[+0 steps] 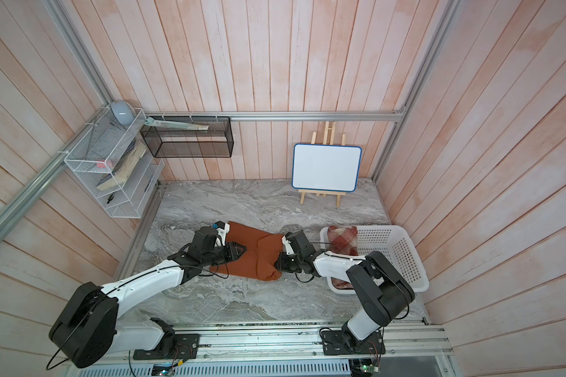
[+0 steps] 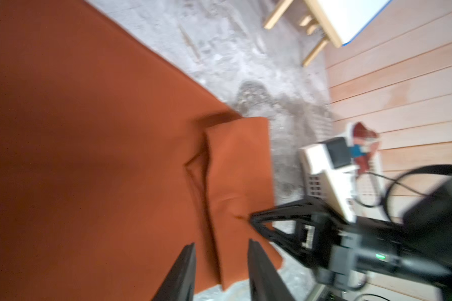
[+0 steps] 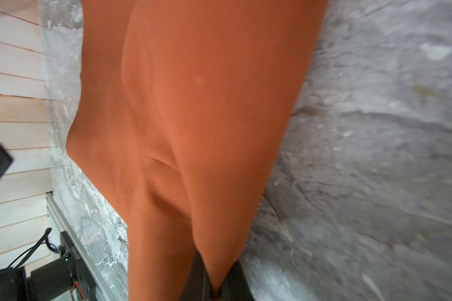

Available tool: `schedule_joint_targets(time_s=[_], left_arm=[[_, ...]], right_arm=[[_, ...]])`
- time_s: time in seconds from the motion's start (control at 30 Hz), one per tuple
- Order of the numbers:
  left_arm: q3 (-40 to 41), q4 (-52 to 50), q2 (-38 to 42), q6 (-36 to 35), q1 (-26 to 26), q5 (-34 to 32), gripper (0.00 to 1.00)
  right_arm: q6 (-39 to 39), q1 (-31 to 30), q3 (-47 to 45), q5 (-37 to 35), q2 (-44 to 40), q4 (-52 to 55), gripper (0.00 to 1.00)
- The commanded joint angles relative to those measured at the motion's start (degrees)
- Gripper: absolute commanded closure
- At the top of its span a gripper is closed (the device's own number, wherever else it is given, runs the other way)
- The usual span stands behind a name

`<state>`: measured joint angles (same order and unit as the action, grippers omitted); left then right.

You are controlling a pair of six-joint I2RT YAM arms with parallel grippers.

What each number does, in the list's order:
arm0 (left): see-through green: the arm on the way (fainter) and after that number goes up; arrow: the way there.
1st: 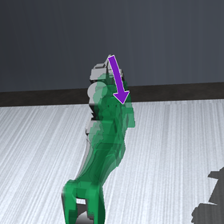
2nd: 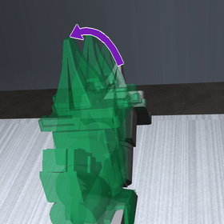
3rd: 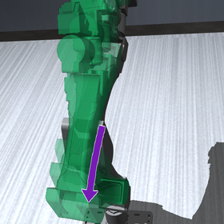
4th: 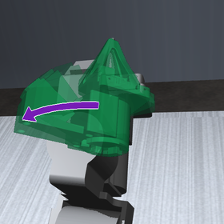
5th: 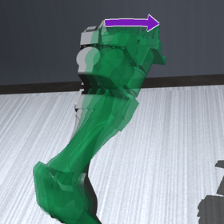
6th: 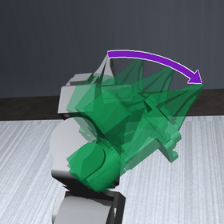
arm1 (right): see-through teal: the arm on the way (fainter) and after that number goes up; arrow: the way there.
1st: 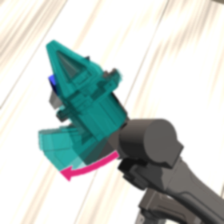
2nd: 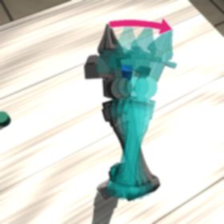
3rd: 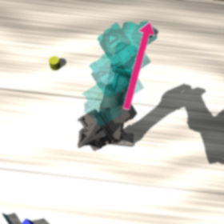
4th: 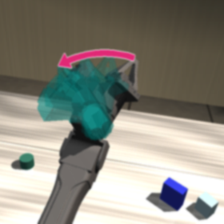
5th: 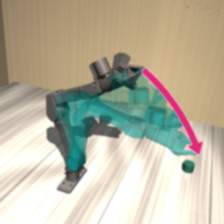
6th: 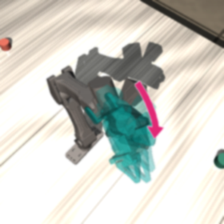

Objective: Roll up the skirts
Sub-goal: Roll the skirt at the center of the board.

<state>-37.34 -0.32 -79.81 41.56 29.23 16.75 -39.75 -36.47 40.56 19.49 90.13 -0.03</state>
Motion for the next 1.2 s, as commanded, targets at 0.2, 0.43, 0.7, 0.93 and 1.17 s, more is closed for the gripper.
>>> schedule_joint_targets(time_s=[0.2, 0.43, 0.7, 0.93, 1.17], left_arm=[[4.9, 1.8, -9.5, -0.1, -0.3, -1.3, 0.82], [6.5, 4.6, -10.0, -0.3, 0.0, 0.9, 0.82], [7.9, 9.0, -13.7, -0.3, 0.2, 4.0, 0.82], [8.8, 10.2, -14.3, 0.5, 0.2, 4.3, 0.83], [11.0, 11.5, -14.1, 2.3, 0.3, 5.9, 0.83]], right_arm=[[5.1, -6.5, 15.9, -17.4, 4.8, 24.2, 1.0], [7.4, -11.6, 30.4, -26.8, 14.3, 37.3, 1.0], [8.0, -16.8, 44.1, -36.2, 22.4, 48.6, 1.0], [7.8, -21.4, 53.8, -42.3, 27.8, 55.2, 1.0], [7.7, -24.0, 61.0, -41.9, 33.0, 56.9, 0.99]])
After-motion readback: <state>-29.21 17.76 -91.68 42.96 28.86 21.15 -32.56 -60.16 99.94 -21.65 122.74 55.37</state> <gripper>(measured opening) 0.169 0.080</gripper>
